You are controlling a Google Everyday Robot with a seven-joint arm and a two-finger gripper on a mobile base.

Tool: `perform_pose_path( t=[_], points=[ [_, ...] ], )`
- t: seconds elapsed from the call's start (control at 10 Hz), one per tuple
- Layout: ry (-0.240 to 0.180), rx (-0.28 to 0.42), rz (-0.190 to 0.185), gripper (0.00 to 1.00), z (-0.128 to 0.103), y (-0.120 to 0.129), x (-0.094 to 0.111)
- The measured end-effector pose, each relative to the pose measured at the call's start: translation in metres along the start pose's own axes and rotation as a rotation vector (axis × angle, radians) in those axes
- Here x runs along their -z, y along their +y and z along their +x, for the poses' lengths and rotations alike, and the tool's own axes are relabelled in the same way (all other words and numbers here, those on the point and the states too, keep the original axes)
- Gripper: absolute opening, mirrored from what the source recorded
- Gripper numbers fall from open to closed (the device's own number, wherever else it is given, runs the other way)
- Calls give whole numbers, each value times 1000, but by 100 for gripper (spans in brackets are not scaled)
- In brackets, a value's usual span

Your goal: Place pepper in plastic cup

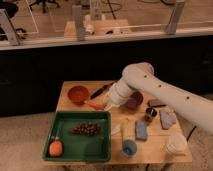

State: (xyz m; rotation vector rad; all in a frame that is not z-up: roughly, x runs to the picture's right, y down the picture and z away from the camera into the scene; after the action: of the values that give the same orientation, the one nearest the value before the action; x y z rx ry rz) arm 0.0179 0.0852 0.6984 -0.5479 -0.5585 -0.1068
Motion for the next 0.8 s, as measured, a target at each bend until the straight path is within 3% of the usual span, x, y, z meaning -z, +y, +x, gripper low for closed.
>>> perform_pose_path(
  t=[0.1,0.8],
  points=[
    [10,-1,-10,0,11,11,6],
    [6,5,-14,0,7,10,4]
  ],
)
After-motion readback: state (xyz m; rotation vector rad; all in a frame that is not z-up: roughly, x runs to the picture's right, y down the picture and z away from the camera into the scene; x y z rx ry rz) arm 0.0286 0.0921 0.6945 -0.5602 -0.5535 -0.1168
